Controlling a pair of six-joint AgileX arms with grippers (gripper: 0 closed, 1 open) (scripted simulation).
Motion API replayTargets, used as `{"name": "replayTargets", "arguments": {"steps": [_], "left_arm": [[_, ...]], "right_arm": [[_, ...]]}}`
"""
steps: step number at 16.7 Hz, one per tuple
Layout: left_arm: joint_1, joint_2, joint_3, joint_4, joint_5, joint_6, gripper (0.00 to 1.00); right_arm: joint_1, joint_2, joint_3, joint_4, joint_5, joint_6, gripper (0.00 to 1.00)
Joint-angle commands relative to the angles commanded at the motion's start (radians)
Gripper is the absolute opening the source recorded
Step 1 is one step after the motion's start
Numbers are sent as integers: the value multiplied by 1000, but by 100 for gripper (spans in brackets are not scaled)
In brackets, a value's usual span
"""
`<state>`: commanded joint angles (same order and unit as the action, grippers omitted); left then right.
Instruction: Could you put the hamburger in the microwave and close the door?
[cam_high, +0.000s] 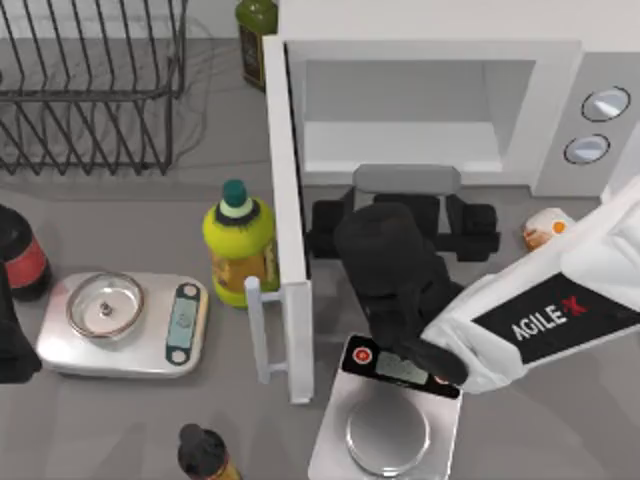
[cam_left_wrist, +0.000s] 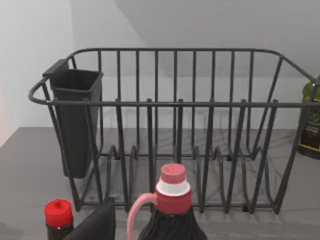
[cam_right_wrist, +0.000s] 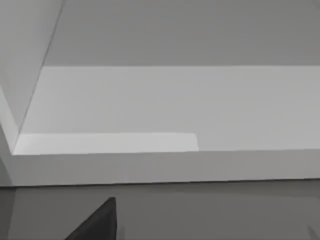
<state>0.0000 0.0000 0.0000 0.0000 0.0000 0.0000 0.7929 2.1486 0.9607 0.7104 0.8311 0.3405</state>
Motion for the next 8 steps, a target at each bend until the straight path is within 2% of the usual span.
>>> {"name": "replayTargets", "arguments": {"steps": [8], "left_arm": [[0,0,0,0,0,0,100]], "right_arm": [[24,-30,-52,21,22,13,100]]}}
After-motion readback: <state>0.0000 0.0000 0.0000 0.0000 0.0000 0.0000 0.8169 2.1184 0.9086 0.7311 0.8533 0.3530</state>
